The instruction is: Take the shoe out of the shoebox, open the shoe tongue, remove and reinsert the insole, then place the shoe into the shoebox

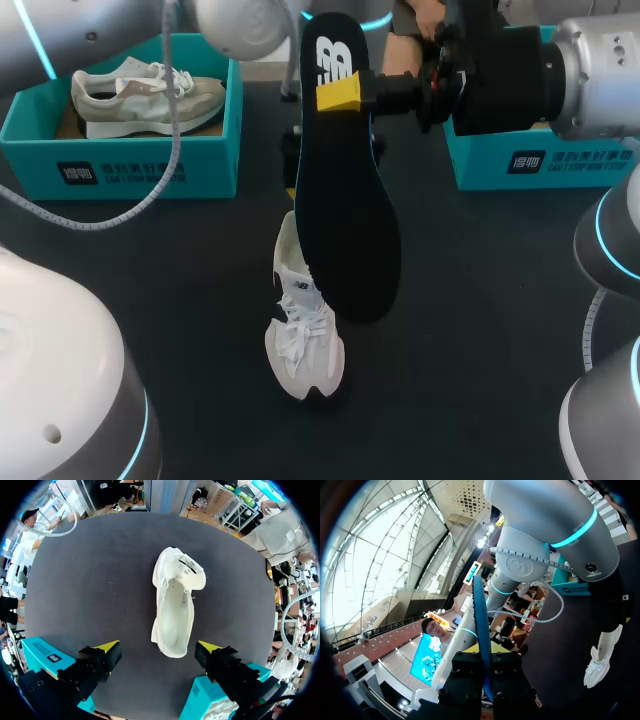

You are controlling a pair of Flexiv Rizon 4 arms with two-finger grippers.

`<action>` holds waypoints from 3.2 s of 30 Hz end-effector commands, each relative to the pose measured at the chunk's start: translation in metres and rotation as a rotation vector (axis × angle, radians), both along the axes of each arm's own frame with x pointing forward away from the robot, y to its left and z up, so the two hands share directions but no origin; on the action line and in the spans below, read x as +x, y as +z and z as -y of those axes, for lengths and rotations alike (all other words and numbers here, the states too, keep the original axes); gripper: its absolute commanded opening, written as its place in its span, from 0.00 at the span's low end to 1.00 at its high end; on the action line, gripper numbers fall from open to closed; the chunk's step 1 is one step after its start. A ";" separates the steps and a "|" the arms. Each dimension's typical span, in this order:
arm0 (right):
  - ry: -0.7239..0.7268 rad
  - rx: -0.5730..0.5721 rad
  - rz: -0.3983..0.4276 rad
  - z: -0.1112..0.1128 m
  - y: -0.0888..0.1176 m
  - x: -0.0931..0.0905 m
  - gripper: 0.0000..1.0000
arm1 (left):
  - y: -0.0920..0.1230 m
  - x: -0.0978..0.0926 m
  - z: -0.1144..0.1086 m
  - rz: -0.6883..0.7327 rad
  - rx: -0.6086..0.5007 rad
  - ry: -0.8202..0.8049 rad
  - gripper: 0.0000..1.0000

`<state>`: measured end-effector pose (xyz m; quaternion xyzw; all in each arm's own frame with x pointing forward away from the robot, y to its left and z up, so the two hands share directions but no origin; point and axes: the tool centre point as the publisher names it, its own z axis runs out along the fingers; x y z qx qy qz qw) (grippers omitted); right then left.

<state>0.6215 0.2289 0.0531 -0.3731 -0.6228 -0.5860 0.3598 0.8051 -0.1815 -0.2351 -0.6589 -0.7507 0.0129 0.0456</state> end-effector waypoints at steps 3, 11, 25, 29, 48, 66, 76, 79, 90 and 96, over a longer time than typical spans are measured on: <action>-0.028 -0.014 -0.082 0.011 -0.003 0.002 0.00 | 0.034 0.005 -0.027 0.043 -0.272 -0.021 1.00; -0.082 -0.019 -0.169 0.053 -0.010 0.035 0.00 | 0.073 -0.001 -0.052 0.097 -0.442 -0.040 1.00; -0.099 -0.010 -0.268 0.086 -0.038 0.098 0.00 | 0.108 -0.015 -0.081 0.104 -0.567 -0.008 1.00; -0.095 -0.033 -0.329 0.089 -0.044 0.104 0.00 | 0.108 -0.015 -0.081 0.104 -0.567 -0.008 1.00; -0.208 -0.094 -0.532 0.095 -0.085 0.126 0.00 | 0.111 -0.020 -0.074 0.097 -0.742 0.044 1.00; -0.238 -0.054 -0.642 0.090 -0.101 0.168 0.00 | 0.135 -0.012 -0.065 0.239 -1.251 0.059 1.00; -0.261 -0.044 -0.676 0.070 -0.112 0.187 0.00 | 0.132 -0.021 -0.058 0.279 -1.344 0.017 1.00; -0.261 -0.041 -0.684 0.064 -0.116 0.192 0.00 | 0.131 -0.023 -0.053 0.295 -1.405 0.008 1.00; -0.248 -0.033 -0.712 0.040 -0.125 0.200 0.00 | 0.134 -0.029 -0.037 0.302 -1.513 0.010 1.00; -0.212 -0.012 -0.731 0.021 -0.131 0.205 0.00 | 0.134 -0.038 -0.025 0.278 -1.539 -0.023 1.00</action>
